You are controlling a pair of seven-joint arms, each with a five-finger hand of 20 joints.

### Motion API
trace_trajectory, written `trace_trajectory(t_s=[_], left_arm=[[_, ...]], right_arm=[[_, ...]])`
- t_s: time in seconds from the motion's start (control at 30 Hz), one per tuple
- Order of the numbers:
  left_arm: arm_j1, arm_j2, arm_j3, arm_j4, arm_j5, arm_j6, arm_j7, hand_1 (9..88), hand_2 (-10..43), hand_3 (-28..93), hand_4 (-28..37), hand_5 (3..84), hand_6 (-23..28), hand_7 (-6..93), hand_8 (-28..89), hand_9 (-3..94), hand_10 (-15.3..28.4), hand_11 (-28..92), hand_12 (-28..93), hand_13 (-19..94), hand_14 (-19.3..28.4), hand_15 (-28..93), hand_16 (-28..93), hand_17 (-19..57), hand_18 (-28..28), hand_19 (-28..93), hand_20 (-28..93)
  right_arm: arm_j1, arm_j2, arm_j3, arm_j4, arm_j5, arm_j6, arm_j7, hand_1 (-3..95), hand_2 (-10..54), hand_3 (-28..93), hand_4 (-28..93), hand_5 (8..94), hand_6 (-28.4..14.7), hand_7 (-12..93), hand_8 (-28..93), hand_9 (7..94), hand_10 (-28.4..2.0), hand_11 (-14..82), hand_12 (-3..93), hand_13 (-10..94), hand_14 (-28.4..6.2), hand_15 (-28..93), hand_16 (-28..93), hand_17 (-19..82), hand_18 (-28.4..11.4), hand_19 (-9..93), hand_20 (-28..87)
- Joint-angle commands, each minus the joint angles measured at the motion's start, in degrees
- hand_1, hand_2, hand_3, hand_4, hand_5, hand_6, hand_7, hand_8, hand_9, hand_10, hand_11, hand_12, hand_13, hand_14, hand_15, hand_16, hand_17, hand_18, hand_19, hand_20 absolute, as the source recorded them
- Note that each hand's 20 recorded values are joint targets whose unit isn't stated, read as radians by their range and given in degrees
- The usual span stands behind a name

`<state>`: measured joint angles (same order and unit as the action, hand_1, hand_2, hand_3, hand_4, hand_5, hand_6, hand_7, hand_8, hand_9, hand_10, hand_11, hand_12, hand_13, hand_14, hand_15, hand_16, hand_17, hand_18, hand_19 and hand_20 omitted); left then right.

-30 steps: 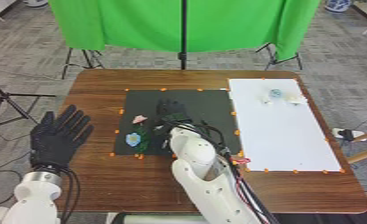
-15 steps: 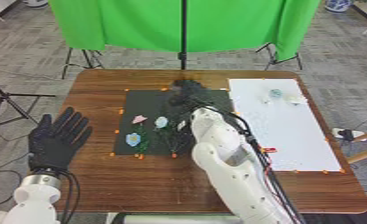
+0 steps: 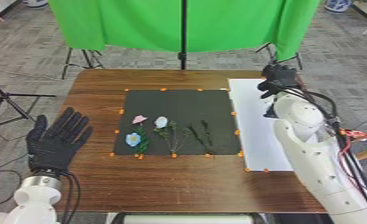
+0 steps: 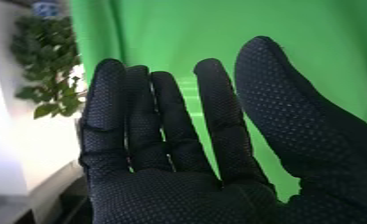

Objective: Arrange flowers

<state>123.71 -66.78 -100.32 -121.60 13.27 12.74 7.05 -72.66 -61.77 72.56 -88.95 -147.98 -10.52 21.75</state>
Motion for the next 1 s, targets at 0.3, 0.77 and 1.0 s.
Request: trace_trajectory(t_s=[0.3,0.77,1.0], left_arm=[[1.1,-0.06,1.43,-0.15,-1.17,0.55,0.42,22.2,10.7,76,-28.3,43.8,9.5,17.4,-11,37.2,15.6,22,11,28,15.8,37,-7,-6.6,15.8,37,13],[1.83,-0.45,1.34,-0.5,-1.98,0.83,0.82,23.2,10.5,76,-28.3,44.9,9.5,17.8,-11,38.3,15.8,23,11,29,16.1,39,-6,-6.6,16.0,38,14],[2.6,-0.23,0.77,-0.96,-1.85,1.64,0.86,23.3,10.5,76,-28.3,44.9,9.5,17.8,-11,38.2,16.0,23,11,29,16.3,40,-6,-6.6,15.9,38,14]], right_arm=[[-0.37,-0.83,-0.76,7.56,-3.94,-5.28,-1.12,49.4,-9.5,89,-28,45.9,-1.6,27,-19,41.3,-15.4,18.8,14.6,32,-16.3,45,10,22,-21.2,72,31],[-2.03,1.7,-4.84,7.28,-2.58,11.56,-0.4,63.2,-9.5,69,-28,78.6,1.2,35,-1,88.2,-9.7,11.1,42.4,70,-6.1,44,44,34,-21.5,84,42],[-3.38,1.18,-9.87,-3.74,0.91,13.44,-3.25,61.6,-9.5,73,-28,79.4,0.0,36,2,89.1,-9.9,11.2,42.8,71,-6.7,45,44,35,-22.4,85,43]])
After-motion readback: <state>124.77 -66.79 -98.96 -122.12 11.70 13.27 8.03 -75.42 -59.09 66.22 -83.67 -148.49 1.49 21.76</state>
